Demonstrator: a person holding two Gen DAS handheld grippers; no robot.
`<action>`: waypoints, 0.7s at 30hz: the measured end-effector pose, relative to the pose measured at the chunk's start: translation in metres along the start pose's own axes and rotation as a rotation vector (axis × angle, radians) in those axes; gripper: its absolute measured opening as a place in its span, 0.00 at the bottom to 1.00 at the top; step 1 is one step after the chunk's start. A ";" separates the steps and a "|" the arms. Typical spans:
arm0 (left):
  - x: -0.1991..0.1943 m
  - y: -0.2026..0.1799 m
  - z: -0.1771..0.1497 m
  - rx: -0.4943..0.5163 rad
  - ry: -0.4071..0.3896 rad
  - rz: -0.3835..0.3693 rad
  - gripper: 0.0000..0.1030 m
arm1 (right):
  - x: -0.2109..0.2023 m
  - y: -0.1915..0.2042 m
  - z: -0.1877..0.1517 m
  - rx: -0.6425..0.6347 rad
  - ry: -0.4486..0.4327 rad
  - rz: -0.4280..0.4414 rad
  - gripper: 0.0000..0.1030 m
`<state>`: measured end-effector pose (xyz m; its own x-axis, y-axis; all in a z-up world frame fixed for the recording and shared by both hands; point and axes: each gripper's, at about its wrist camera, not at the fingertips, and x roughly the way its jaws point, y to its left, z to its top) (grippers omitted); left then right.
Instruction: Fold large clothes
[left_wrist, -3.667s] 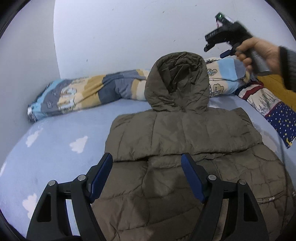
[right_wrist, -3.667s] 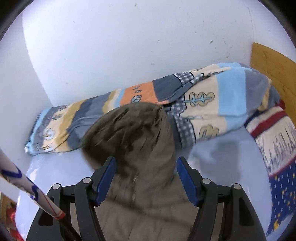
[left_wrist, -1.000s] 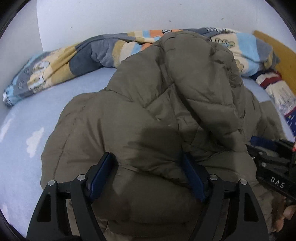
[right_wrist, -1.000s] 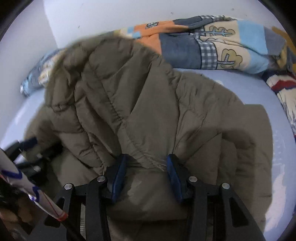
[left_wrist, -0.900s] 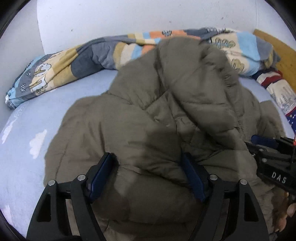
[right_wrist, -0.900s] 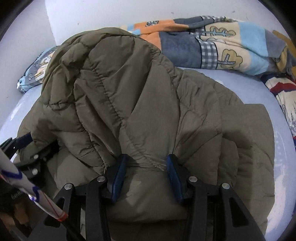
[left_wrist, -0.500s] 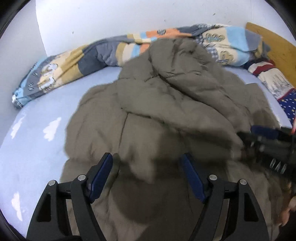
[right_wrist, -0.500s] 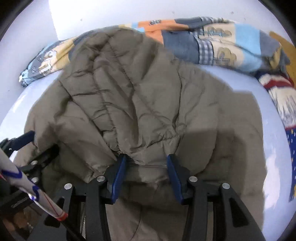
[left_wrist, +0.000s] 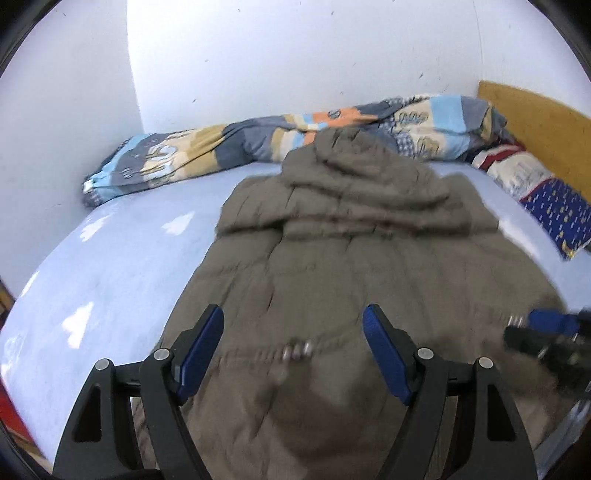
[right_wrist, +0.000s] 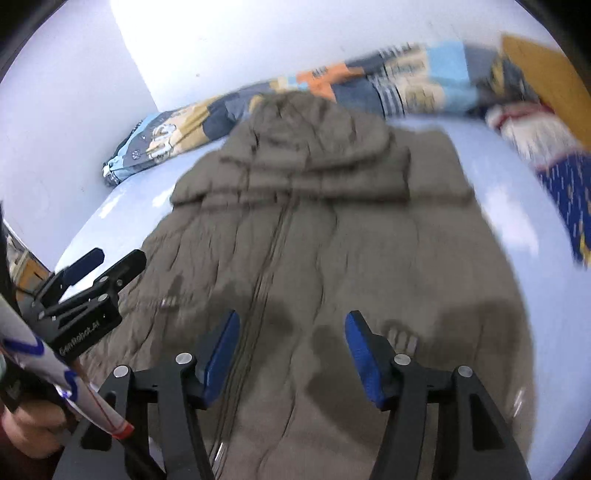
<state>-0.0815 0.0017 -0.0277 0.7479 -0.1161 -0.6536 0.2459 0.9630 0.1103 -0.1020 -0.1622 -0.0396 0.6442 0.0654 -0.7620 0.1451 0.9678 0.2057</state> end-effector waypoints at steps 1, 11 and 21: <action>-0.001 0.002 -0.010 0.007 0.020 0.003 0.75 | -0.003 0.001 -0.009 -0.003 0.002 -0.009 0.62; -0.013 0.013 -0.047 0.030 0.073 0.045 0.75 | -0.004 -0.003 -0.042 0.007 0.054 -0.061 0.63; -0.025 0.020 -0.054 0.050 0.064 0.092 0.75 | 0.010 -0.002 -0.077 -0.023 0.140 -0.122 0.68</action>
<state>-0.1285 0.0374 -0.0494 0.7283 -0.0110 -0.6851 0.2099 0.9554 0.2077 -0.1541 -0.1446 -0.0949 0.5117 -0.0213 -0.8589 0.1974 0.9759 0.0934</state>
